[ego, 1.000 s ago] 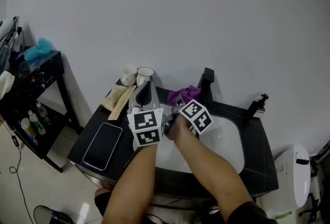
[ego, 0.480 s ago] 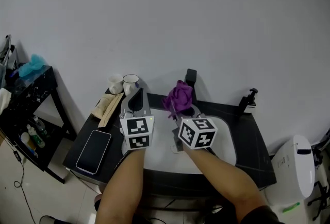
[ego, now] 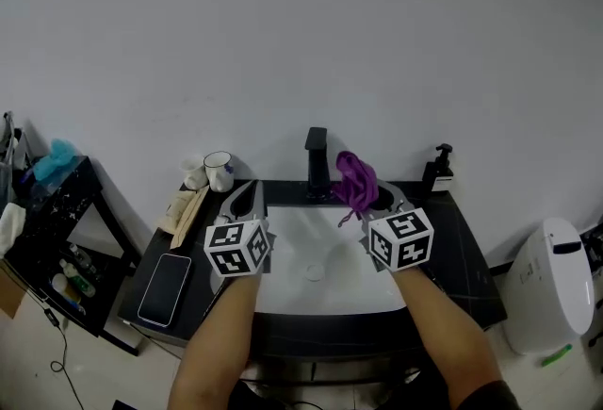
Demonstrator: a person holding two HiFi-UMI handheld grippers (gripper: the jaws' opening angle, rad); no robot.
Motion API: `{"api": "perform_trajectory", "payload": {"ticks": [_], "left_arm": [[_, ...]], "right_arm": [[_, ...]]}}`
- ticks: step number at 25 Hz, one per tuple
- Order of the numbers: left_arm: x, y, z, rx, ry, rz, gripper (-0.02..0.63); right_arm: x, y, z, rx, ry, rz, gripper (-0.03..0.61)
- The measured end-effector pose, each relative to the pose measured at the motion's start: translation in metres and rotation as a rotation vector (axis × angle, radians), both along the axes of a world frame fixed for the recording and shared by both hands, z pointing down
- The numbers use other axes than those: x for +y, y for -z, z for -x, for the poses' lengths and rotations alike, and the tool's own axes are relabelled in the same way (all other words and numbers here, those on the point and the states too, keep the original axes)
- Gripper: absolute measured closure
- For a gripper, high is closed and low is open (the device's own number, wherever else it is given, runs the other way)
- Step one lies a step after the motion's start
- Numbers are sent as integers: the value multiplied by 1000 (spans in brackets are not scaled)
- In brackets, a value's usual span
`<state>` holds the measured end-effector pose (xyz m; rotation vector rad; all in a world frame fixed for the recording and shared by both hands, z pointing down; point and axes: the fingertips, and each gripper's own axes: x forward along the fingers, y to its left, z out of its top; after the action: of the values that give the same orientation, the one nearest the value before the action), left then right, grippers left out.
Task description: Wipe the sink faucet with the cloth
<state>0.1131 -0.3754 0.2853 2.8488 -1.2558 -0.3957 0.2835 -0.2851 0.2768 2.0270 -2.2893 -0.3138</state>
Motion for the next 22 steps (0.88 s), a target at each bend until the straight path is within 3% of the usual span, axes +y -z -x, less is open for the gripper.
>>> {"api": "perform_trajectory", "payload": {"ticks": [4, 7, 11, 22], "left_arm": [[2, -16, -19, -89, -41, 24, 595], [4, -17, -28, -140, -60, -3, 595], [7, -17, -30, -193, -51, -44, 595], [1, -23, -23, -165, -36, 4, 595]], "right_arm": [[-7, -46, -32, -32, -64, 67, 511], [-11, -46, -41, -84, -59, 65, 511], [-11, -47, -44, -71, -82, 73, 511], [-14, -52, -49, -47, -115, 94, 512]]}}
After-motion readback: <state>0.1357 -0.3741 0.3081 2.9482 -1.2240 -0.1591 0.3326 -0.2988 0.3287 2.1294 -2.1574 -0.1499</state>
